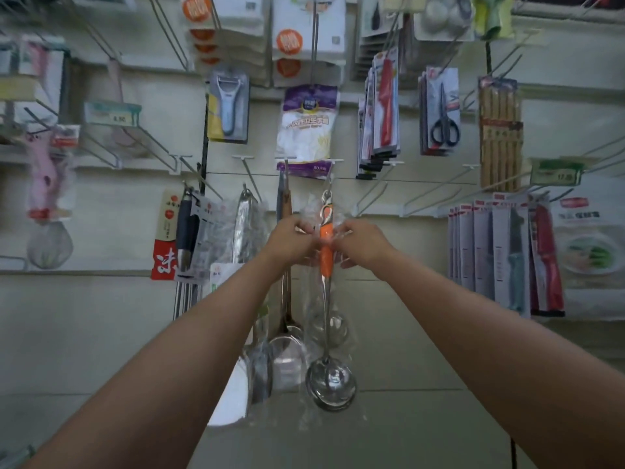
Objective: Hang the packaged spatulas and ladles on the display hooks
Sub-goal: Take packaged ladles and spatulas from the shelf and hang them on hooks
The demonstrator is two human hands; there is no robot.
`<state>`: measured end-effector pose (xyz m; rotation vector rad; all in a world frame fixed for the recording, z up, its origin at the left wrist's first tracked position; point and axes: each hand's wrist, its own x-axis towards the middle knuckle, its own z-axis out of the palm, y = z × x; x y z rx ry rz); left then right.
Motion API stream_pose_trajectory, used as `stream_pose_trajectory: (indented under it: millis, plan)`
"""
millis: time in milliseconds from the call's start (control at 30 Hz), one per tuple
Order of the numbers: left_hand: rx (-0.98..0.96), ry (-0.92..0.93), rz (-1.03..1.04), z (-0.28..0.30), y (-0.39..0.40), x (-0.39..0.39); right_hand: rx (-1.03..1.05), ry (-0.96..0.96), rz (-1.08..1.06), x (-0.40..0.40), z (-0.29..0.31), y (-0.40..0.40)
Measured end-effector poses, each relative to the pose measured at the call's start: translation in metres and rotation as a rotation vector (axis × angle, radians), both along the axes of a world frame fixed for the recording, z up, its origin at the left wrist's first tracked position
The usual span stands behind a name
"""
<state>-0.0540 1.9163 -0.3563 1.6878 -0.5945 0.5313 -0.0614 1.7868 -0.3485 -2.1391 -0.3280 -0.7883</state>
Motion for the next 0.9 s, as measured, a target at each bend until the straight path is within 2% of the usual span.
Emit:
stream_pose_trajectory:
  millis: [233, 400, 600, 700, 867, 900]
  plan:
    - [0.019, -0.035, 0.059, 0.039, -0.003, 0.024, -0.036, -0.102, -0.087, 0.024, 0.037, 0.004]
    - [0.013, -0.042, 0.064, 0.054, -0.009, 0.042, -0.028, -0.109, -0.124, 0.041, 0.053, -0.002]
    - [0.097, -0.071, 0.219, 0.058, -0.017, 0.069, 0.010, -0.086, -0.131, 0.062, 0.053, -0.007]
    - [0.199, -0.090, 0.357, 0.057, -0.021, 0.082, 0.034, -0.057, -0.134, 0.072, 0.049, -0.004]
    - [0.463, -0.249, 0.860, 0.050, -0.023, 0.089, 0.033, -0.005, -0.088, 0.074, 0.038, -0.002]
    - [0.495, -0.287, 0.871, 0.048, -0.024, 0.085, 0.026, 0.001, -0.072, 0.073, 0.036, -0.002]
